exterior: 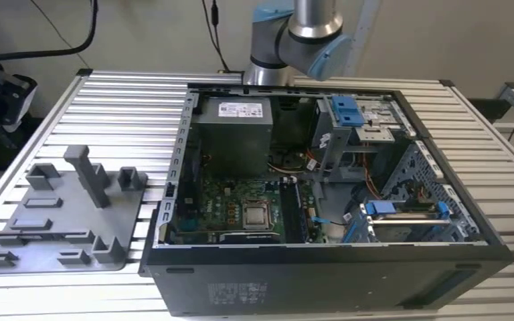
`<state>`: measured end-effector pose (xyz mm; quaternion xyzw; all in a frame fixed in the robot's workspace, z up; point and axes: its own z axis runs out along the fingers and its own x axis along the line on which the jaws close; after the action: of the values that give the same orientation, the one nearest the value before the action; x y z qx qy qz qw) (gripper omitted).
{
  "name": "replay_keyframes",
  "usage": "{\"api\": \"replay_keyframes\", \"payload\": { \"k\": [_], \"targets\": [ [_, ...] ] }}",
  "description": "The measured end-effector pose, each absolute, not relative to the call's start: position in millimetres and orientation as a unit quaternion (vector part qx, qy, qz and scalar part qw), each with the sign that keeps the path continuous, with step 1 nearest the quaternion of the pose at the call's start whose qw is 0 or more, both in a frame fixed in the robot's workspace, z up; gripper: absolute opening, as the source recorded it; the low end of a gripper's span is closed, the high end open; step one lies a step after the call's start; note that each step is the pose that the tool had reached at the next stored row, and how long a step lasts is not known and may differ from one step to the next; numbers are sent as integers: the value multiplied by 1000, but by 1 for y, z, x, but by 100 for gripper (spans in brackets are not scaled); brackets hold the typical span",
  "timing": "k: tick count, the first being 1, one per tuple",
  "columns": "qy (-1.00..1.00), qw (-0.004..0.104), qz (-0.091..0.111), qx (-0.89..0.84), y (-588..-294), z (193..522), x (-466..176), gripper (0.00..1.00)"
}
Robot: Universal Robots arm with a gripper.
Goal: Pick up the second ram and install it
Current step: 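Reach for the second ram, then pick up the second ram and move it above second insertion slot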
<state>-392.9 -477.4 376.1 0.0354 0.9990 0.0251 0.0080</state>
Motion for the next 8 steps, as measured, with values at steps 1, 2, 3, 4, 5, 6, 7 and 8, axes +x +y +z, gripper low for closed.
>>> {"api": "replay_keyframes", "payload": {
  "k": [1,2,3,4,5,6,7,8],
  "targets": [
    [999,8,25,35,-477,376,-393,11],
    [999,8,26,35,-477,376,-393,11],
    [999,8,26,35,-477,376,-393,11],
    [999,8,26,35,-477,376,-393,11],
    [999,8,26,35,-477,376,-393,11],
    [999,8,27,35,-477,376,-393,11],
    [999,8,27,35,-477,376,-393,11],
    [999,8,27,35,-477,376,-393,11]
  ]
}}
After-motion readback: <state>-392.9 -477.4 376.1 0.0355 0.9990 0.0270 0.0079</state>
